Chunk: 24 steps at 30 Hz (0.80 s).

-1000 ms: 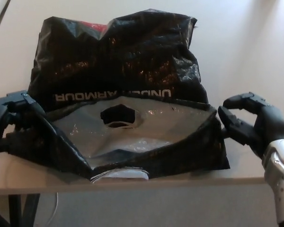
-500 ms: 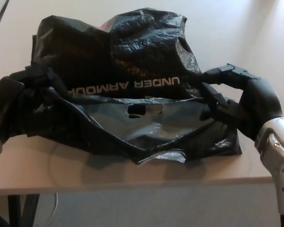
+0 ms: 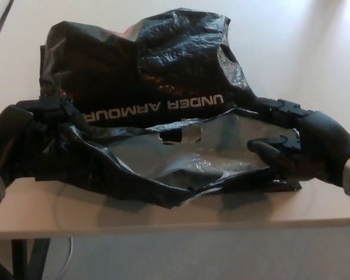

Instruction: A plastic bag is kept infront of the robot in the middle of the desk and the robot uses both its hands to grab it from the top and lifts it up and then releases it.

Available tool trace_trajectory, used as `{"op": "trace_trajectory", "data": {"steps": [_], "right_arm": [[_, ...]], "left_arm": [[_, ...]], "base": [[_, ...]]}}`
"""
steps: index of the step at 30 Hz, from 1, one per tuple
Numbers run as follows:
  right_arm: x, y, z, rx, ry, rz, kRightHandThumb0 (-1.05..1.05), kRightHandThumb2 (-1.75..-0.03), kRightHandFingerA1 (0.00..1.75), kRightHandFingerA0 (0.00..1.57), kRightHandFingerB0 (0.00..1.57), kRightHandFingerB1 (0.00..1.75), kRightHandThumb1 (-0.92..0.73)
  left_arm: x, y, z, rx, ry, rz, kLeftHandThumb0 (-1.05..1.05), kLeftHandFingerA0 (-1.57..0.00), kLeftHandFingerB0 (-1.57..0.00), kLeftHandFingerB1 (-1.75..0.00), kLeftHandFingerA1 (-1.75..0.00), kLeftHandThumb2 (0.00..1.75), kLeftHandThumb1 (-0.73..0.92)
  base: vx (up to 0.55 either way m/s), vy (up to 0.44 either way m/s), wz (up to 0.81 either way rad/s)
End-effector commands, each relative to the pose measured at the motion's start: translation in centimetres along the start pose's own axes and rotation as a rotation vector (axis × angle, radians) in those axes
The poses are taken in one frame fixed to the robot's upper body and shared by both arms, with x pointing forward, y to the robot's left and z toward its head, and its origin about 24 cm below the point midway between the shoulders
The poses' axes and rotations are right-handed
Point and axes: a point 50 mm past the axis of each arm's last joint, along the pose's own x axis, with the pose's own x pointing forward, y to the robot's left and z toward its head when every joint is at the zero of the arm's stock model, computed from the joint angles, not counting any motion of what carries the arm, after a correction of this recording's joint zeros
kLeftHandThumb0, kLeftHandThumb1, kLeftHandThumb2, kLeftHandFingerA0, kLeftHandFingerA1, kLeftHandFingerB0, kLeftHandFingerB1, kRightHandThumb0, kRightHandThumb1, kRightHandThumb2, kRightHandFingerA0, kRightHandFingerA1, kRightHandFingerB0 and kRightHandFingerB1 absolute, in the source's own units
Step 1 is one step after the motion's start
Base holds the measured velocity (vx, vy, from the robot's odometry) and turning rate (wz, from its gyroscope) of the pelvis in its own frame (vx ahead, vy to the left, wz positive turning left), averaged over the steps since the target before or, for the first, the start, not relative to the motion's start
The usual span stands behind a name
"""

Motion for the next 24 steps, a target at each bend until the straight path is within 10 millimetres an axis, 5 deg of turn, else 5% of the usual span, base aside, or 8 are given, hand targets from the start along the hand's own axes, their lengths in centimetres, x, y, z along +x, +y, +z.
{"op": "trace_trajectory", "data": {"steps": [1, 2, 10, 11, 12, 13, 16, 24], "right_arm": [[-1.7, -2.9, 1.2, -0.317, -0.088, -0.034, -0.83, -0.91, 0.22, 0.01, 0.00, 0.00, -0.44], [-2.0, -3.7, 1.7, -0.395, -0.107, -0.078, -0.99, -0.63, 0.32, 0.04, 0.00, 0.05, -0.60], [-4.4, -7.3, 4.2, -0.578, -0.233, -0.260, -0.93, -0.63, 0.30, 0.03, 0.00, 0.00, -0.57], [-4.6, -7.5, 4.2, -0.591, -0.240, -0.275, -0.83, -0.88, 0.35, 0.05, 0.00, 0.03, -0.46], [-4.9, -7.6, 4.3, -0.608, -0.250, -0.292, -0.84, -0.84, 0.41, 0.09, 0.00, 0.06, -0.45], [-5.2, -8.0, 4.5, -0.603, -0.285, -0.315, -0.82, -0.59, 0.35, 0.10, 0.00, 0.13, -0.56], [-5.8, -8.5, 5.0, -0.525, -0.357, -0.354, -0.76, -0.81, 0.46, 0.13, 0.03, 0.13, -0.43], [-6.1, -9.2, 5.2, -0.505, -0.416, -0.394, -0.76, -0.80, 0.46, 0.16, 0.04, 0.18, -0.44]], "left_arm": [[-0.3, 0.4, -0.4, -0.029, 0.038, 0.007, -0.39, -1.24, -0.95, -1.33, -1.49, 0.82, 0.49], [-0.3, 0.4, -0.4, -0.031, 0.043, 0.006, -0.39, -1.23, -0.94, -1.33, -1.49, 0.82, 0.50], [-0.2, 0.3, -0.5, -0.041, 0.041, 0.005, -0.35, -1.23, -0.95, -1.32, -1.47, 0.82, 0.49], [-0.1, 0.2, -0.5, -0.044, 0.040, 0.001, -0.26, -0.94, -0.63, -1.75, -1.75, 0.59, 0.68], [-0.1, 0.1, -0.5, -0.046, 0.043, -0.001, -0.30, -0.91, -0.66, -1.74, -1.75, 0.58, 0.68], [-0.2, 0.1, -0.6, -0.047, 0.050, -0.002, -0.35, -1.23, -0.94, -1.32, -1.48, 0.82, 0.50], [-0.3, 0.1, -0.8, -0.048, 0.063, 0.001, -0.35, -1.23, -0.94, -1.32, -1.48, 0.82, 0.50], [-0.4, 0.1, -1.0, -0.039, 0.075, 0.011, -0.36, -1.23, -0.94, -1.32, -1.48, 0.82, 0.50]], "base": [[0.00, 0.000, 0.00], [0.00, 0.000, 0.00], [0.00, 0.000, 0.00], [0.00, 0.000, 0.00], [0.00, 0.000, 0.00], [0.00, 0.000, 0.00], [0.00, 0.000, 0.00], [0.00, 0.000, 0.00]]}}
